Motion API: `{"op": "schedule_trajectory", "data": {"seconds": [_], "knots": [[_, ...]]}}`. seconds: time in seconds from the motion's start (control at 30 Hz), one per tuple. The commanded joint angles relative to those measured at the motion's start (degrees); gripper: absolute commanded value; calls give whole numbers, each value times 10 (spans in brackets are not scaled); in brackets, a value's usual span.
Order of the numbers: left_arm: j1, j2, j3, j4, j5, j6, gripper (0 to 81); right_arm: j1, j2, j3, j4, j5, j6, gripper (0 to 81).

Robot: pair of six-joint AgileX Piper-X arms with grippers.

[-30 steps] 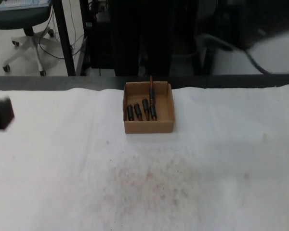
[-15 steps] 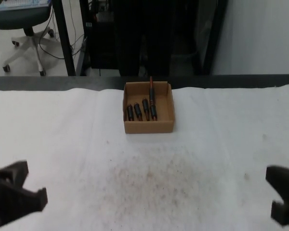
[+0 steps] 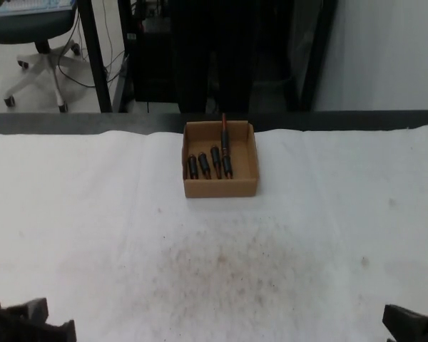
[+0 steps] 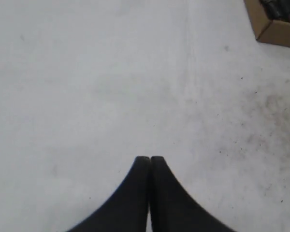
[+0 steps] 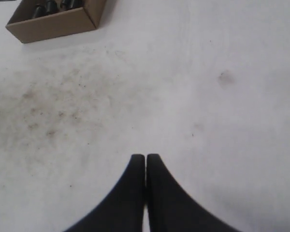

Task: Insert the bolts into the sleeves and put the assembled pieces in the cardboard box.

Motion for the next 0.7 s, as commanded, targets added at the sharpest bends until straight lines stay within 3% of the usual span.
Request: {"op": "schedule_trajectory", "data": {"seconds": [0.0, 0.53, 0.67], "knots": [[1, -6, 8, 2, -14, -15, 3, -1, -4, 2, -7, 4, 11, 8], [1, -6, 75, -23, -18, -69, 3, -1, -4, 26, -2, 4, 53, 8], [1, -6, 95, -30, 11, -105, 3, -1, -4, 26, 7, 4, 53, 8]]}}
